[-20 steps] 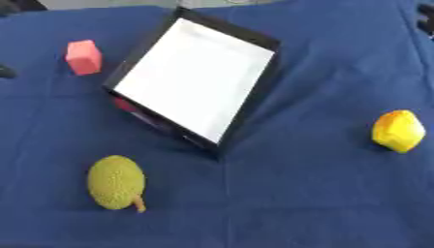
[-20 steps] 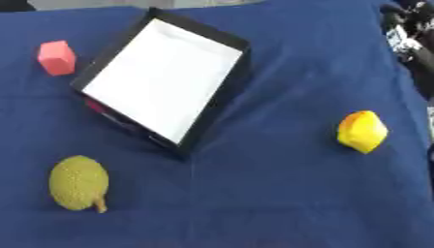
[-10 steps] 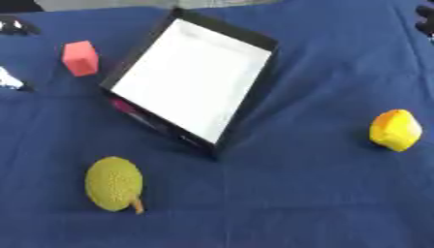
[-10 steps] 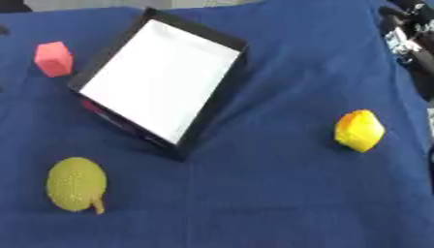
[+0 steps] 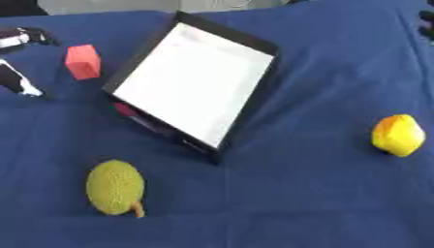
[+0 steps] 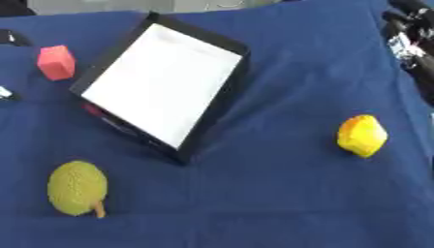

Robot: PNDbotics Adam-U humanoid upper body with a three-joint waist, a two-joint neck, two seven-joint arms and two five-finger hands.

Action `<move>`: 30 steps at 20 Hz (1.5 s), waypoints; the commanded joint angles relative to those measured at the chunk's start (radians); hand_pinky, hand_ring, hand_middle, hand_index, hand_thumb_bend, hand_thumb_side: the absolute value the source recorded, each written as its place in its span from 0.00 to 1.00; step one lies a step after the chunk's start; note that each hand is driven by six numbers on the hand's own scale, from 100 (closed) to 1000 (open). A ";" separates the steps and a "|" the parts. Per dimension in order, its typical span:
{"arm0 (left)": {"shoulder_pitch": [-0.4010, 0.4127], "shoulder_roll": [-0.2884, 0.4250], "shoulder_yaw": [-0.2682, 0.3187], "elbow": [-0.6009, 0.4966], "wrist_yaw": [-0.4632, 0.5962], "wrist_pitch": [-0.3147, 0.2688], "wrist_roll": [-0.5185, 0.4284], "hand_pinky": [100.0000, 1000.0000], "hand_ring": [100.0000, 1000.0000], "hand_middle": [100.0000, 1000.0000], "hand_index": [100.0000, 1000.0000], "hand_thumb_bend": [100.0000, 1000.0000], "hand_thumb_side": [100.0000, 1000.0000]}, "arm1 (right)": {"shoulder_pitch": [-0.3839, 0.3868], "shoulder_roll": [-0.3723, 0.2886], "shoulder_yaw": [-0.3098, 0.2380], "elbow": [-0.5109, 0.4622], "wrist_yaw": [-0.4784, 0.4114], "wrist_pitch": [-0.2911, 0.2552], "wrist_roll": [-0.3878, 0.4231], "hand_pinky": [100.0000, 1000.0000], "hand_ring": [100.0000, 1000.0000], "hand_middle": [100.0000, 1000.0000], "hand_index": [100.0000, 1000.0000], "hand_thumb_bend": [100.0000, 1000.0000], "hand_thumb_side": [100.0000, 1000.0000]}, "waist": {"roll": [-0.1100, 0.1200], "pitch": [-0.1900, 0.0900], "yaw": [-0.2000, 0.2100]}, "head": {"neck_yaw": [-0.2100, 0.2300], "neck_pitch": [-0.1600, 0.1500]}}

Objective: Pick up objects on the table and place them in the box.

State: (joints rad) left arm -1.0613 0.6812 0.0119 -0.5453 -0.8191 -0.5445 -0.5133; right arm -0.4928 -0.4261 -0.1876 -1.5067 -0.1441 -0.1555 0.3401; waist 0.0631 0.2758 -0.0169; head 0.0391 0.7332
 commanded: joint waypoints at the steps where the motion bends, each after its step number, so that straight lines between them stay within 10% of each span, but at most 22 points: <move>1: -0.035 0.021 0.013 -0.008 0.014 0.003 -0.019 1.00 0.92 0.91 0.92 0.66 0.00 | -0.016 -0.021 -0.001 -0.007 0.007 -0.007 0.003 1.00 1.00 1.00 0.97 0.00 0.41 | 0.003 0.000 -0.001 | 0.004 -0.022; 30: -0.096 0.012 0.051 -0.021 0.090 0.136 -0.050 0.99 0.90 0.90 0.90 0.57 0.00 | -0.040 -0.027 0.001 -0.006 0.009 -0.022 0.004 1.00 1.00 1.00 0.96 0.00 0.41 | 0.000 0.056 -0.035 | 0.005 -0.049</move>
State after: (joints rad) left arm -1.1305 0.6593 0.0533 -0.5450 -0.7322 -0.4174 -0.5674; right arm -0.5188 -0.4264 -0.1837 -1.5034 -0.1374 -0.1732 0.3414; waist 0.0631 0.3382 -0.0516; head 0.0419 0.6983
